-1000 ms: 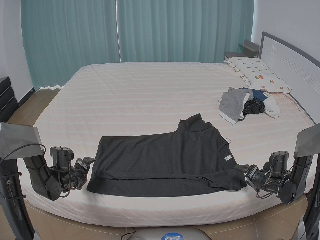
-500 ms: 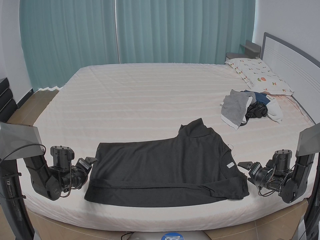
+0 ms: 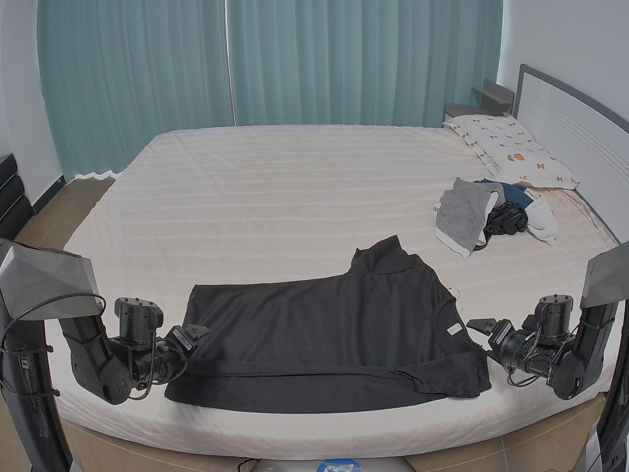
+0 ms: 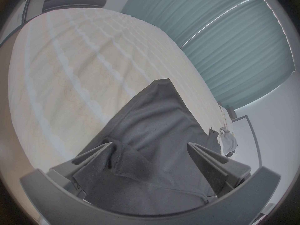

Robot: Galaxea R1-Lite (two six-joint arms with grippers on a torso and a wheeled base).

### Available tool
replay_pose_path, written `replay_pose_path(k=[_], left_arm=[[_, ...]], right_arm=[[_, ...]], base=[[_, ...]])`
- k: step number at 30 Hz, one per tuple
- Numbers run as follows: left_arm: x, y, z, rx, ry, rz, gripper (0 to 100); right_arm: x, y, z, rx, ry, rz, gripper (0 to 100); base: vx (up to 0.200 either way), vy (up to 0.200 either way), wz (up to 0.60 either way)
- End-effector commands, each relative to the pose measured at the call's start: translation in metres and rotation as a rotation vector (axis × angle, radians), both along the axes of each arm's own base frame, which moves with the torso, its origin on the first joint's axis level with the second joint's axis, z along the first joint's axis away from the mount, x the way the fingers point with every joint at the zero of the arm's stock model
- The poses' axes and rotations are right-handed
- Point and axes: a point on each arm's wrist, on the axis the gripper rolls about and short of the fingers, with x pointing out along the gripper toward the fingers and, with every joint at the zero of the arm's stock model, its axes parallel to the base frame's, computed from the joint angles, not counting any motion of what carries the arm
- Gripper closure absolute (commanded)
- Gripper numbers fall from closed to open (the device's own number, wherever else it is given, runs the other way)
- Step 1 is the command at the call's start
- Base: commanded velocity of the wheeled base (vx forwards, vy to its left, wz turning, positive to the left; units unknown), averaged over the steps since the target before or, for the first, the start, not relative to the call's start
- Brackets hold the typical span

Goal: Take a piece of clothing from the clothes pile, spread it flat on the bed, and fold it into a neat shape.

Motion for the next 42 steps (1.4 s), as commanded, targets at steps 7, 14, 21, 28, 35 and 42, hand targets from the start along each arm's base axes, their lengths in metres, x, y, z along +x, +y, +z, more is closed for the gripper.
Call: replay_pose_path(k=[7, 14, 21, 28, 35, 42], left_arm=[[-0.009, 0.002, -0.009, 0.134, 0.036, 0.008, 0], [-0.010, -0.004, -0.010, 0.138, 0.036, -0.012, 0], [-0.008, -0.006, -0.014, 0.144, 0.041, -0.015, 100], [-0.007, -0.002, -0.019, 0.193, 0.052, 0.033, 100], [-0.005, 0.010, -0.024, 0.213, 0.069, 0.091, 100], [0.003, 0.016, -0.024, 0.199, 0.051, 0.123, 100]], right_arm=[[0.000, 0.000, -0.003, -0.003, 0.009, -0.001, 0], [0.001, 0.000, -0.004, -0.003, 0.012, -0.001, 0], [0.000, 0.000, -0.005, -0.003, 0.015, -0.001, 0], [0.000, 0.000, -0.005, -0.003, 0.015, -0.001, 0], [0.001, -0.001, -0.008, -0.009, 0.025, -0.002, 0], [0.001, -0.001, -0.008, -0.007, 0.025, -0.002, 0]], base=[[0.000, 0.000, 0.00], [0.000, 0.000, 0.00], [0.000, 0.000, 0.00], [0.000, 0.000, 0.00], [0.000, 0.000, 0.00], [0.000, 0.000, 0.00]])
